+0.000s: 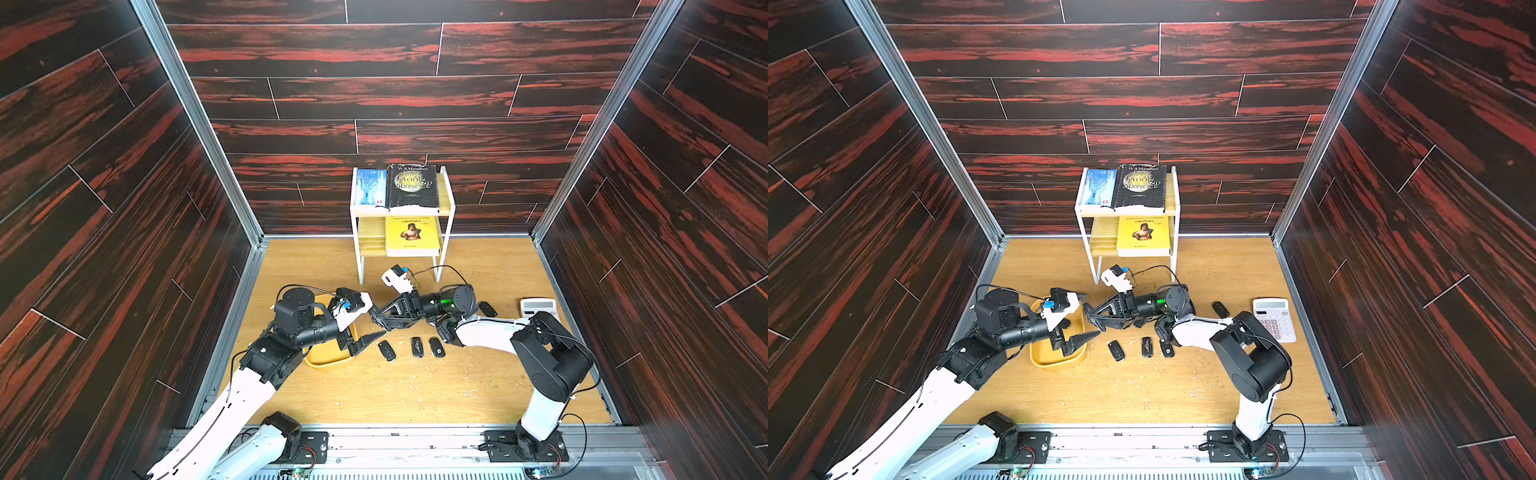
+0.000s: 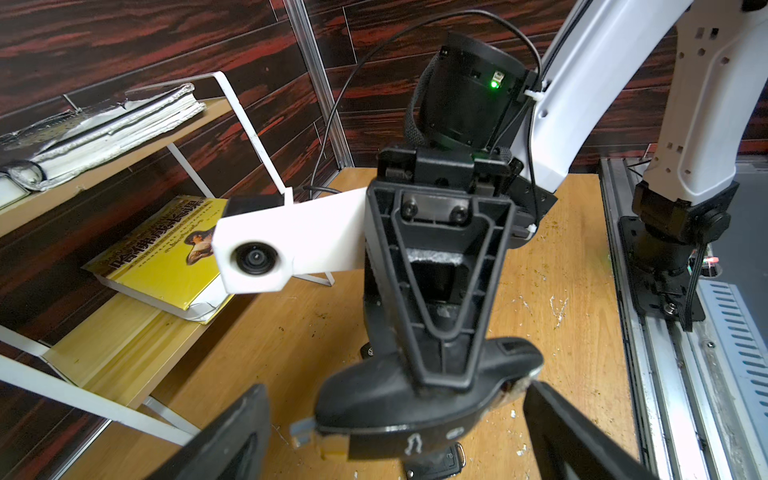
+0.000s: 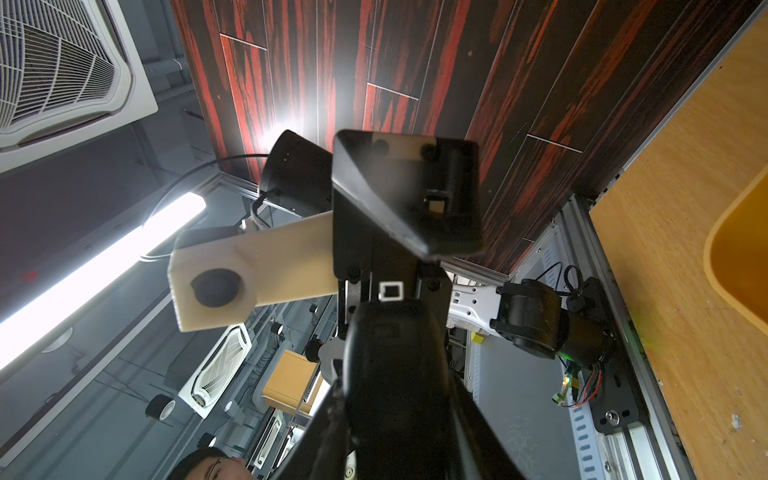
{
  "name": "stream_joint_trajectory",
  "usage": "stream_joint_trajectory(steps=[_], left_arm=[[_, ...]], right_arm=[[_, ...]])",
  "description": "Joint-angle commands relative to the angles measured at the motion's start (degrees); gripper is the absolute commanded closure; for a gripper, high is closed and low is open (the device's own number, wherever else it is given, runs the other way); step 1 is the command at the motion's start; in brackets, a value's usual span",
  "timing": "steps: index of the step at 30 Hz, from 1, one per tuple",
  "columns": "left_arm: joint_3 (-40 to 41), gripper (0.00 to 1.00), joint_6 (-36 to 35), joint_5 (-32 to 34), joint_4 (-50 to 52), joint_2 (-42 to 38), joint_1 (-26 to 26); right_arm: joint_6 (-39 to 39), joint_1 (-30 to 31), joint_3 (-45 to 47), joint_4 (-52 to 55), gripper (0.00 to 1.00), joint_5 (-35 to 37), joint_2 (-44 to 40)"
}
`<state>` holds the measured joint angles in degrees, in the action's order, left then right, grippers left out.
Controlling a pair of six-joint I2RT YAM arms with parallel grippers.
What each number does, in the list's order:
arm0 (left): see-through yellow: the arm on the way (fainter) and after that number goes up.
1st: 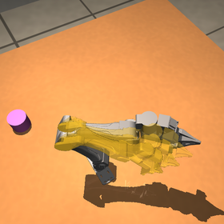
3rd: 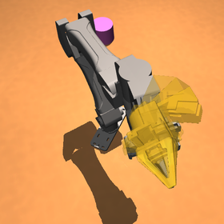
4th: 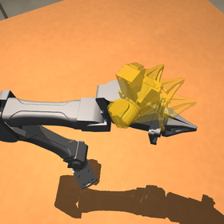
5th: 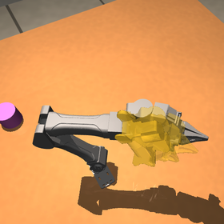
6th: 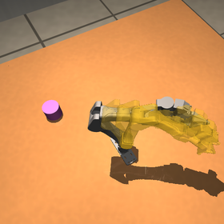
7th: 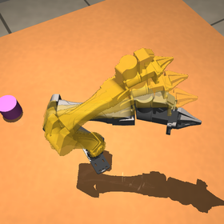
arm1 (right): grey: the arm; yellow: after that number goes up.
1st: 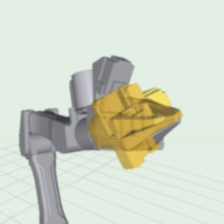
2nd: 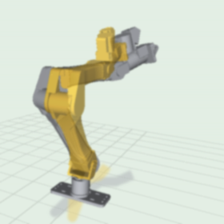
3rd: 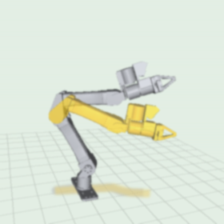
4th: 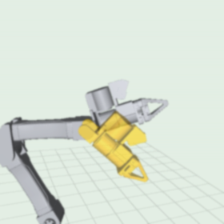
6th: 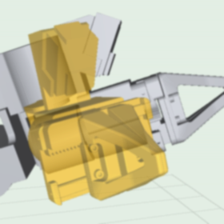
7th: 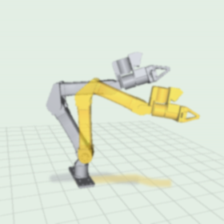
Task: Place the car key into the storage box
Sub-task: Pick up the car key from the center of the board.
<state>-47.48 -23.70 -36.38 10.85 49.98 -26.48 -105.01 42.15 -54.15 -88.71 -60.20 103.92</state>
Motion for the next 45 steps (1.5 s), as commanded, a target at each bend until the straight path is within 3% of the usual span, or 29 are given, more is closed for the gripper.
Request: stream_joint_trajectory(steps=[1,17,23,34,37,45], left_arm=[[-1.7,0.01,0.6,-0.2,-0.2,0.5,-0.9],[-1.3,0.04,-0.1,2.1,0.6,0.7,-3.5],[-2.0,0.14,-0.1,1.8,2.0,0.8,-3.5],[-2.4,0.21,0.4,1.9,2.6,-0.2,-3.5],[-2.5,0.31,-0.2,2.0,3.6,-0.3,-3.5],[-2.6,0.44,0.0,2.3,4.2,-0.1,-3.5]], right_arm=[[-1.1,0.6,0.0,-3.8,0.62,0.8,1.1],[-1.7,1.0,-1.7,-4.2,0.62,1.3,1.9],[-2.1,1.0,-2.1,-4.6,0.62,1.5,2.2],[-2.4,1.0,-1.5,-5.4,0.62,1.9,3.0],[-2.5,1.0,-1.8,-5.4,0.62,2.0,3.3],[-3.4,1.0,-2.3,-6.7,0.6,2.2,4.3]])
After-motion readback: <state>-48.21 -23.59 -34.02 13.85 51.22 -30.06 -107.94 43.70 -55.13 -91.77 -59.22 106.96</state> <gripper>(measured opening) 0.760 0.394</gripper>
